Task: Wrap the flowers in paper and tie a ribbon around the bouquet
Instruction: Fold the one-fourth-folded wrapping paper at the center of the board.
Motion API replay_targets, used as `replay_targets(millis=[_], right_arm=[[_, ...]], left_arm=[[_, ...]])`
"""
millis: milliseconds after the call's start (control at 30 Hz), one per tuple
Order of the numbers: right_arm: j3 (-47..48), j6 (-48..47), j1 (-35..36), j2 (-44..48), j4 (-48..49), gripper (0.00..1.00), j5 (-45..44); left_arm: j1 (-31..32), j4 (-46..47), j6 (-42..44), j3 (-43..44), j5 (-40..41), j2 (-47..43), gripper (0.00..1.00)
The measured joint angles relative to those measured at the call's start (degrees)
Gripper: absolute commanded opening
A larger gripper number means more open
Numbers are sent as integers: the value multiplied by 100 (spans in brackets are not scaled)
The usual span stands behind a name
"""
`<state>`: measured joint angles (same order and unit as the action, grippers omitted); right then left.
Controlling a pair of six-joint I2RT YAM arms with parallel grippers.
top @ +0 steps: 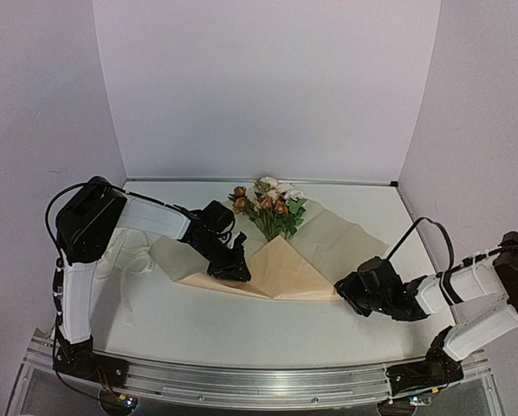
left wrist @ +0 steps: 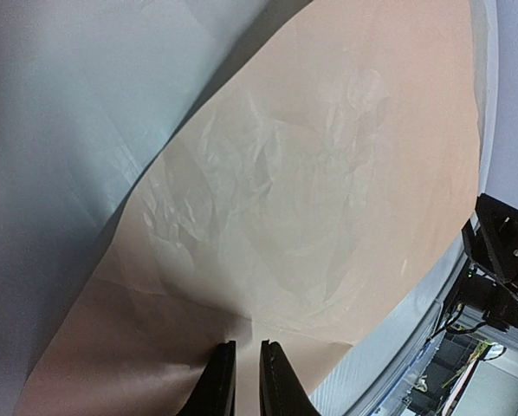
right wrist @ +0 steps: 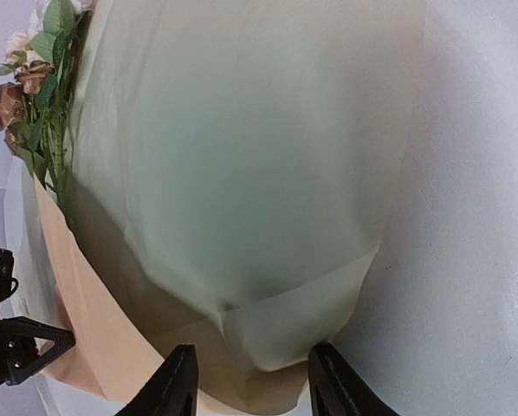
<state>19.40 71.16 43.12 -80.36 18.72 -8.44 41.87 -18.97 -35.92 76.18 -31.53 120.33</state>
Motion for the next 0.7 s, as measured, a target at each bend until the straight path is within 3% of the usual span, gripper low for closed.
replay_targets(millis=[133, 333, 433, 700], right_arm=[[-315, 207, 142, 348, 112, 58, -247], [-453, 474, 322, 1287, -1229, 58, -519], [-451, 673, 432, 1365, -1441, 56, -625], [-407, 1284, 487, 564, -317, 44, -735]], left_arm=[[-1, -64, 4, 50, -4, 19, 13], [-13, -121, 8, 99, -40, 49, 13], [-18, -183, 15, 148, -55, 76, 13], [-31, -220, 55, 182, -94, 97, 13]])
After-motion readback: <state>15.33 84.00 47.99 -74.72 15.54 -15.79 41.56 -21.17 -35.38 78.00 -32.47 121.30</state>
